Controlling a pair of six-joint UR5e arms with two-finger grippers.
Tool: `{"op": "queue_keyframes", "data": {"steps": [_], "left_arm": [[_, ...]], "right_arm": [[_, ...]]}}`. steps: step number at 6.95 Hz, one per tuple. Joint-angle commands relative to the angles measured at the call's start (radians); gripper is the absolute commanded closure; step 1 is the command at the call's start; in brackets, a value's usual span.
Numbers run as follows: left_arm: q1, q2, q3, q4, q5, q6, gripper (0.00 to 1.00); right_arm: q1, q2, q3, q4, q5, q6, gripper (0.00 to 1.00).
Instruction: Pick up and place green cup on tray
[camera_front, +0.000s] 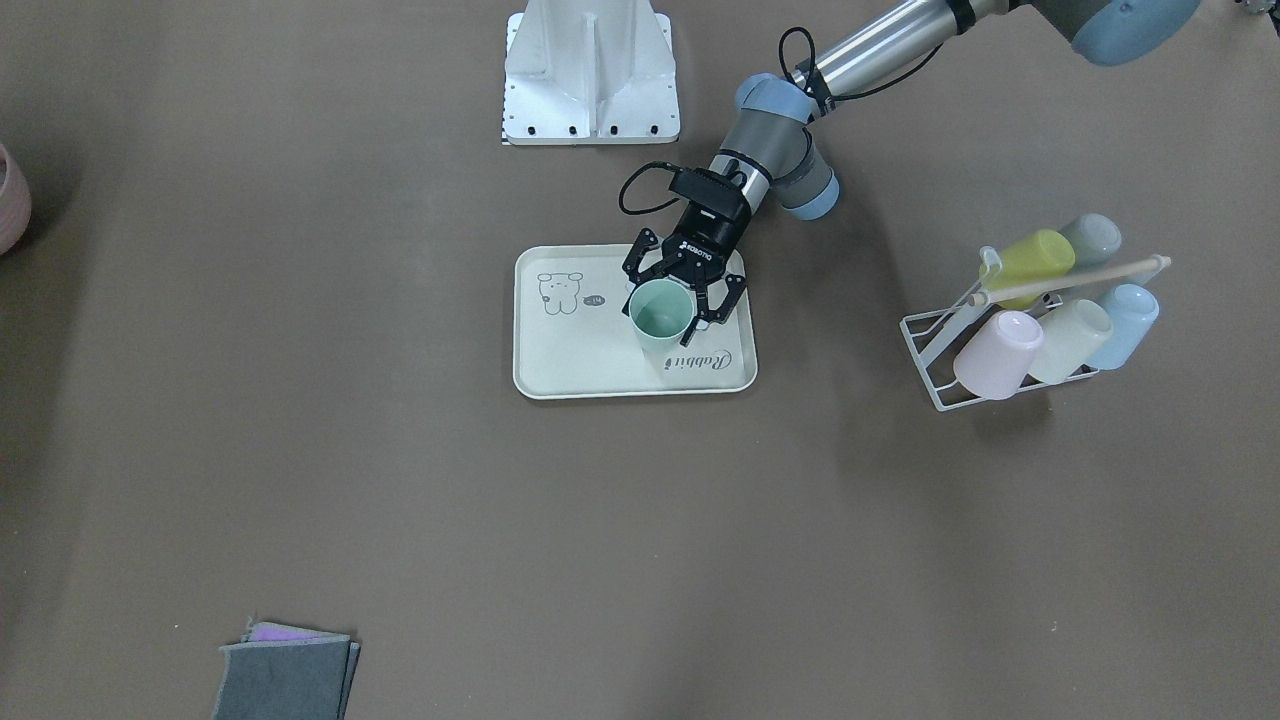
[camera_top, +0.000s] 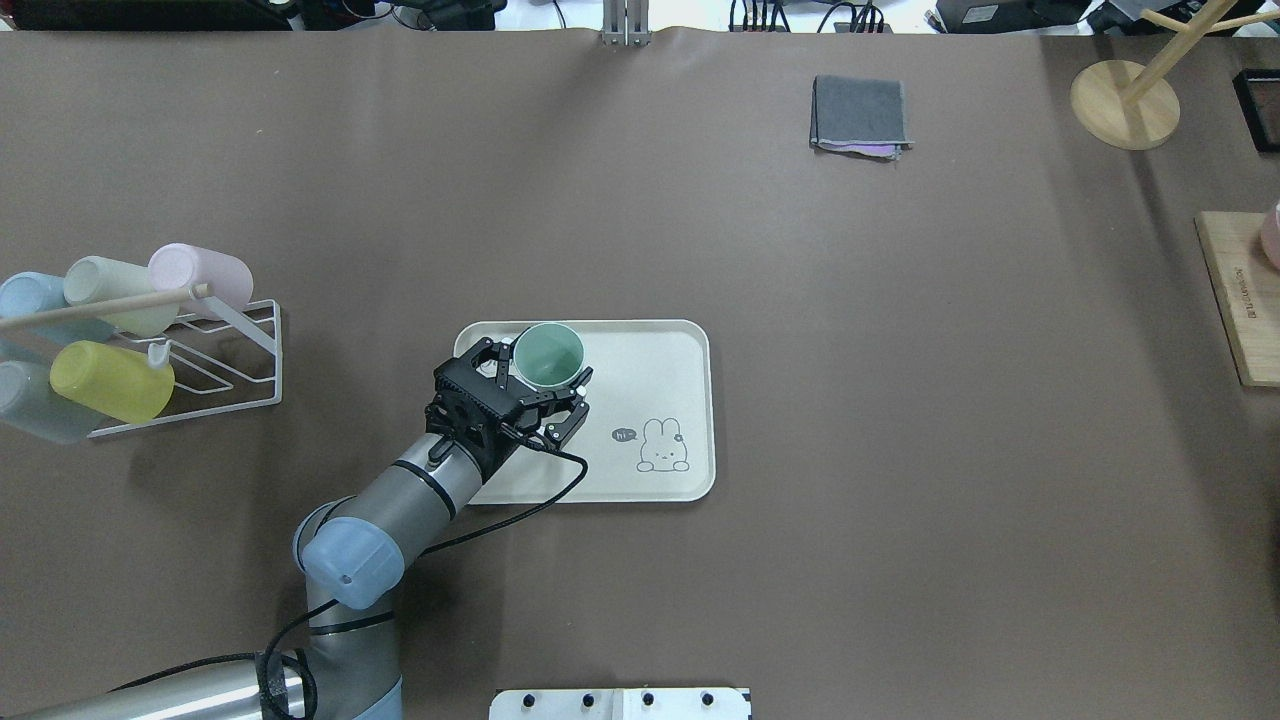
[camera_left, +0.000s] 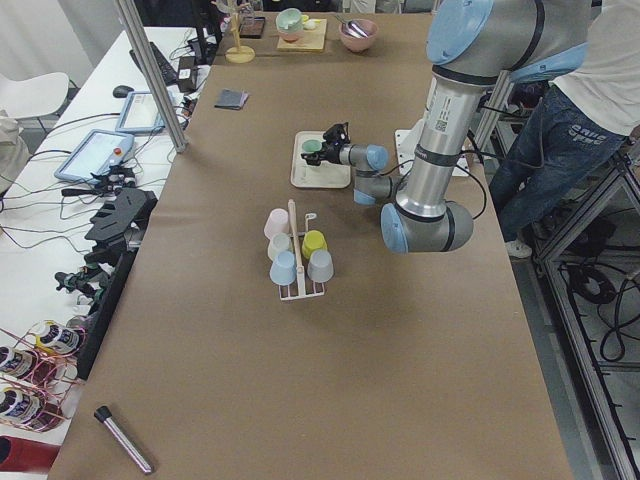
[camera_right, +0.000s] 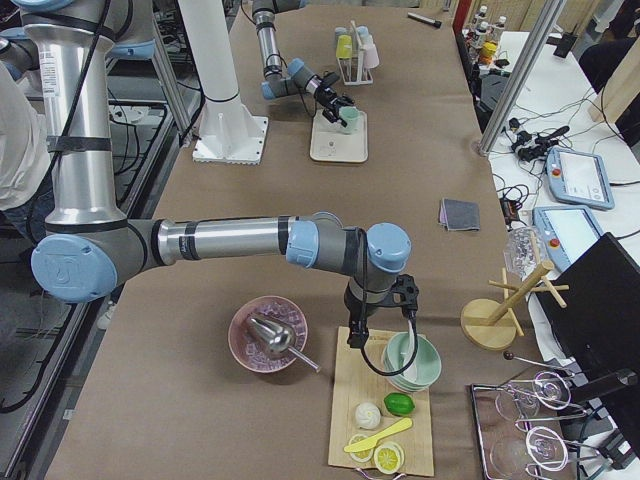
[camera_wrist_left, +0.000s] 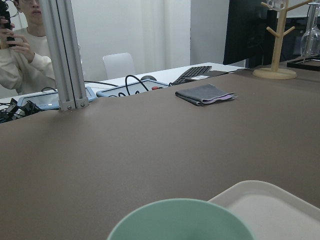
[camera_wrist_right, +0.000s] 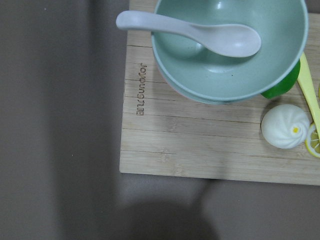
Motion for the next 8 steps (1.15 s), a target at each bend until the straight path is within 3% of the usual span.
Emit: {"op": "queue_keyframes", "data": {"steps": [1, 3, 8], "left_arm": [[0.0, 0.0, 0.001, 0.0, 0.0, 0.0, 0.09], [0.0, -0.002, -0.003, -0.001, -0.006, -0.002, 0.02], [-0.027, 0.021, -0.095, -0.015, -0.027, -0.009, 0.02]], "right_arm": [[0.0, 0.001, 0.001, 0.001, 0.0, 0.001, 0.0], [0.0, 0.002, 0.0, 0.001, 0.0, 0.001, 0.0], [0.0, 0.007, 0.001, -0.003, 0.0, 0.002, 0.0]]}}
